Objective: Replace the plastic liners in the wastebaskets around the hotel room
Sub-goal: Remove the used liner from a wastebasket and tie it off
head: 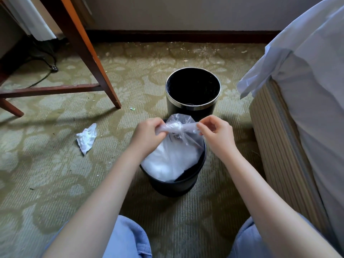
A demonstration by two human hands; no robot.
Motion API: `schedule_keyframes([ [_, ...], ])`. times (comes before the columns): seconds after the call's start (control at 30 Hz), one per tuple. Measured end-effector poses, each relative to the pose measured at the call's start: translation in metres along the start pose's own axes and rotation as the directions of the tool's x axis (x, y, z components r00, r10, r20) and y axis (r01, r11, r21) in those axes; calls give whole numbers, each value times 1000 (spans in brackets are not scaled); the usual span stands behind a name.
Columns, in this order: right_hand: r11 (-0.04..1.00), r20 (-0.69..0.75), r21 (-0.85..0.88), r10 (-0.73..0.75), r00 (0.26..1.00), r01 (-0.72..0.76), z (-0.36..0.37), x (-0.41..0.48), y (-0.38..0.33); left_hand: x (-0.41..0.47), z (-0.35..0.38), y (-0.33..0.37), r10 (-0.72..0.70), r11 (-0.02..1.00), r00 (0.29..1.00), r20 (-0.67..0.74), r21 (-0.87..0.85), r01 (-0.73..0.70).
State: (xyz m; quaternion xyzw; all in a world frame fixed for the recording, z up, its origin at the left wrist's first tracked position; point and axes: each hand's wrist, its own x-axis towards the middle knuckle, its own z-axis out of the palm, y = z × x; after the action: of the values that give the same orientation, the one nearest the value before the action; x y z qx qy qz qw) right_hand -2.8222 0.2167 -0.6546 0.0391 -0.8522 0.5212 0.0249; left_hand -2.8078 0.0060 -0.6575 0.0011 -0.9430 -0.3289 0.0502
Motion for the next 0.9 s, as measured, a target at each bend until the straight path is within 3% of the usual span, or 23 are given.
schedule_keyframes([
  [0.3, 944, 9, 315, -100, 995, 92, 24, 22, -100, 1, -125, 40, -14, 998, 964, -265, -62, -3],
  [0.53, 920, 174, 391, -117, 978, 40, 83, 20, -164, -31, -197, 24, -107, 983, 916, -386, 96, 155],
  [0.73, 981, 438, 181, -21, 899, -65, 153, 6, -160, -67, -198, -35, -311, 900, 897, -315, 207, 384],
  [0.9, 972, 661, -161, -22, 750, 171, 187, -16, -143, -91, -176, -87, -457, 844, 847, -270, 167, 509],
])
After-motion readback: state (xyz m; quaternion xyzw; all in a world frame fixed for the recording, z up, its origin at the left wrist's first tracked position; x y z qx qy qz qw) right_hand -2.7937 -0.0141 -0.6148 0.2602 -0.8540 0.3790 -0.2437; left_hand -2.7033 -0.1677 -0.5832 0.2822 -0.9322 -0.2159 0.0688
